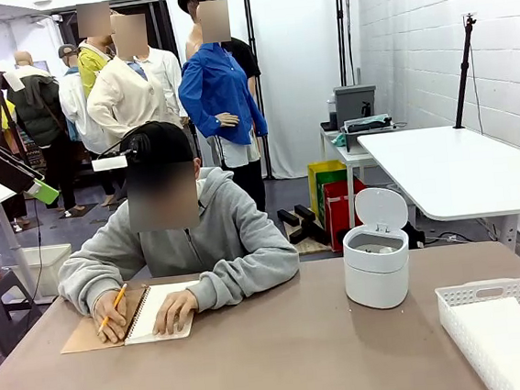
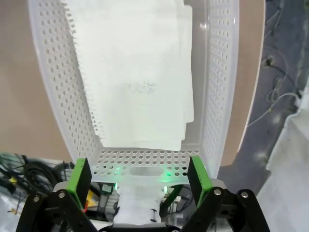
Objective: Sort the paper based on its condition.
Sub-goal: If a person hands you a paper, place it in the Organizing basket , and if it's crumpled, put it in the Trash can.
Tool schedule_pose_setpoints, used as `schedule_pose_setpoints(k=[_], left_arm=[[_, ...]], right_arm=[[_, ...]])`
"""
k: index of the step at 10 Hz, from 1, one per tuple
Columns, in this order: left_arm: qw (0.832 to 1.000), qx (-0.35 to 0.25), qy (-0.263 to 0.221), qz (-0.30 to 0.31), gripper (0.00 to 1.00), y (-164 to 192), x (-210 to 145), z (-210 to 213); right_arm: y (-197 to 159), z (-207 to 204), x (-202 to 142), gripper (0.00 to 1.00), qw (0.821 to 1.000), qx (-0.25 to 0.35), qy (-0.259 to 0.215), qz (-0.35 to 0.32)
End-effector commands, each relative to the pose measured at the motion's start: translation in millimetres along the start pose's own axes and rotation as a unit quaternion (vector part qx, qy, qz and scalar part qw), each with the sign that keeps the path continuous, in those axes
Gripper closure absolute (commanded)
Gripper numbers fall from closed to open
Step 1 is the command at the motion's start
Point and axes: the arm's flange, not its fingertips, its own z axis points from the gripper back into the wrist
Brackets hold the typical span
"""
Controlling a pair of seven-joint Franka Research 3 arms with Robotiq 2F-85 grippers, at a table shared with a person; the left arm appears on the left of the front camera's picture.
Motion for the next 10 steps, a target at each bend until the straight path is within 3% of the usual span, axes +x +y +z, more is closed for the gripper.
schedule_pose_setpoints(k=[1, 3, 4, 10], left_arm=[[1.000, 0.001, 0.000, 0.000, 0.00, -0.1, -0.6, 0.2], [1.000, 0.001, 0.000, 0.000, 0.00, -0.1, -0.6, 0.2], [1.000, 0.001, 0.000, 0.000, 0.00, -0.1, -0.6, 0.2], [1.000, 0.001, 0.000, 0.000, 0.00, -0.1, -0.6, 0.2]], right_arm=[[13.2, -5.6, -24.5, 0.00, 1.000, -0.015, -0.012, 0.025], [25.1, 8.5, -21.4, 0.00, 0.999, -0.018, -0.023, 0.018], [14.4, 14.2, -7.2, 0.00, 1.000, -0.007, -0.018, 0.020], [15.3, 16.0, -8.6, 0.00, 1.000, -0.005, -0.020, 0.021]])
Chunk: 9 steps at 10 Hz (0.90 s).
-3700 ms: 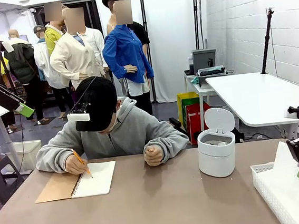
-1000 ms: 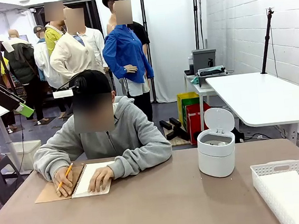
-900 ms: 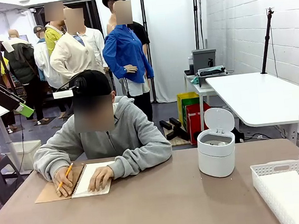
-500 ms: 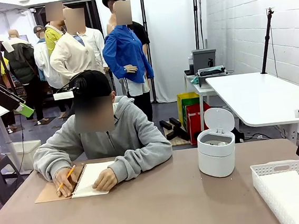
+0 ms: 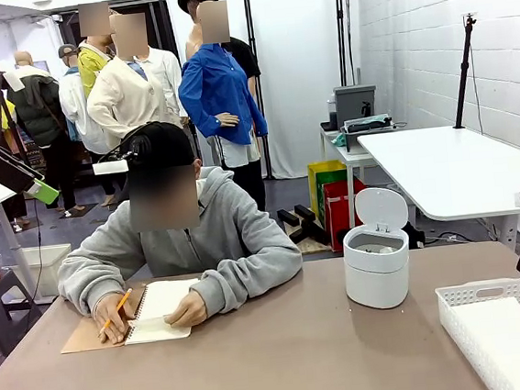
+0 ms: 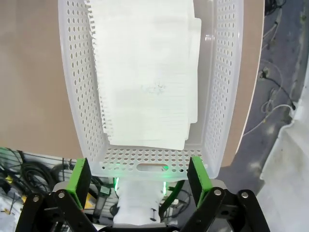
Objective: Sort the paper based on its condition.
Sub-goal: If a person hands you a paper, place it in the Organizing basket , and if it's crumpled, put it in the Trash can.
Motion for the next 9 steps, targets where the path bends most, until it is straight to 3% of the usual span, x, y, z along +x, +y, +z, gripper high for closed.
schedule_pose_setpoints(k=[1, 5, 7, 9], left_arm=[[1.000, 0.001, 0.001, 0.000, 0.00, -0.1, -0.6, 0.1], [1.000, 0.001, 0.001, 0.000, 0.00, -0.1, -0.6, 0.1], [1.000, 0.001, 0.001, 0.000, 0.00, -0.1, -0.6, 0.1], [1.000, 0.001, 0.001, 0.000, 0.00, -0.1, -0.6, 0.1]], right_arm=[[26.4, 7.0, 0.3, 0.00, 0.998, 0.003, -0.001, 0.061], [95.1, 36.8, 38.1, 0.00, 0.976, 0.020, -0.030, 0.216], [147.0, 61.9, 52.2, 0.00, 0.946, 0.070, -0.079, 0.308], [193.8, 90.5, 64.7, 0.00, 0.916, 0.077, -0.133, 0.371]])
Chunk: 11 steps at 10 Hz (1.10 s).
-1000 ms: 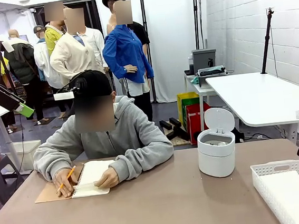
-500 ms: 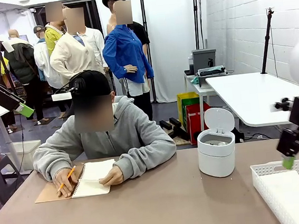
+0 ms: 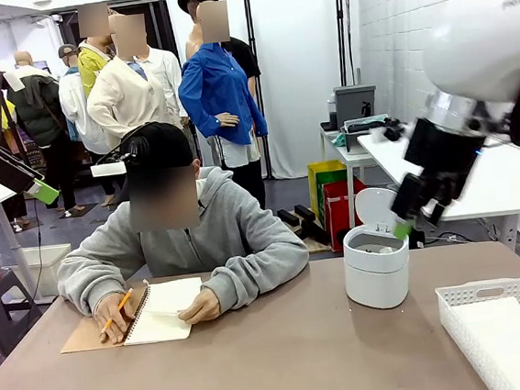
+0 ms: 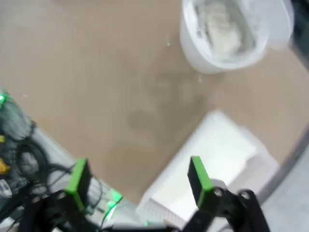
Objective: Sort the paper based on its condition.
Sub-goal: If a person hands you a paper, place it in the Organizing basket , and if it's crumpled, put it in the Trash can.
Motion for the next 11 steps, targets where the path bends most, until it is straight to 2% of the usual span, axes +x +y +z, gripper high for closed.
schedule_pose_setpoints(k=[1, 3, 6, 8, 11], left_arm=[[1.000, 0.001, 0.000, 0.001, 0.00, 0.0, -0.7, 0.1], [1.000, 0.001, 0.000, 0.001, 0.00, 0.0, -0.7, 0.1], [1.000, 0.001, 0.000, 0.001, 0.00, 0.0, -0.7, 0.1], [1.000, 0.001, 0.000, 0.001, 0.00, 0.0, -0.7, 0.1], [1.000, 0.001, 0.000, 0.001, 0.00, 0.0, -0.7, 0.1]], right_arm=[[14.7, 11.7, 37.8, 0.00, 0.996, 0.016, -0.055, 0.066], [43.0, 32.5, 73.7, 0.00, 0.989, 0.026, -0.101, 0.104], [74.5, 62.9, 114.3, 0.00, 0.977, 0.039, -0.137, 0.156], [79.5, 80.3, 129.4, 0.00, 0.971, 0.042, -0.161, 0.169], [91.2, 93.5, 141.2, 0.00, 0.958, 0.054, -0.221, 0.176]])
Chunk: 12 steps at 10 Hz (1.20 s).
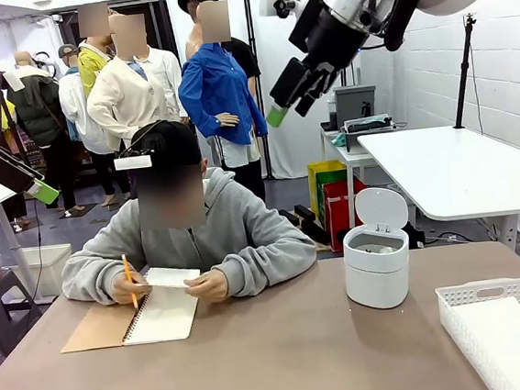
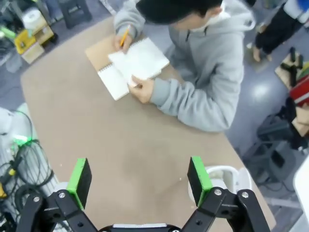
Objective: Sort the paper based on its condition.
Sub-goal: If a person hands you a paper, place it in the Organizing basket , and if it's crumpled, put it in the Trash can.
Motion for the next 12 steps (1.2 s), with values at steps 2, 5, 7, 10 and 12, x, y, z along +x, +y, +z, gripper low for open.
schedule_pose_setpoints(k=[2, 5, 7, 10, 12], left_arm=[[1.000, 0.001, 0.001, 0.001, 0.00, 0.0, -0.7, 0.1], [1.000, 0.001, 0.001, 0.001, 0.00, 0.0, -0.7, 0.1], [1.000, 0.001, 0.001, 0.001, 0.00, 0.0, -0.7, 0.1], [1.000, 0.001, 0.001, 0.001, 0.00, 0.0, -0.7, 0.1], [1.000, 0.001, 0.001, 0.001, 0.00, 0.0, -0.7, 0.1]], right_arm=[[0.5, -12.3, 1.6, 0.00, 0.999, 0.016, -0.029, 0.014], [2.8, -2.6, 5.0, 0.00, 1.000, 0.004, -0.018, 0.001], [2.8, -2.6, 5.0, 0.00, 1.000, 0.004, -0.018, 0.001], [2.8, -2.6, 5.0, 0.00, 1.000, 0.004, -0.018, 0.001], [2.8, -2.6, 5.0, 0.00, 1.000, 0.004, -0.018, 0.001]])
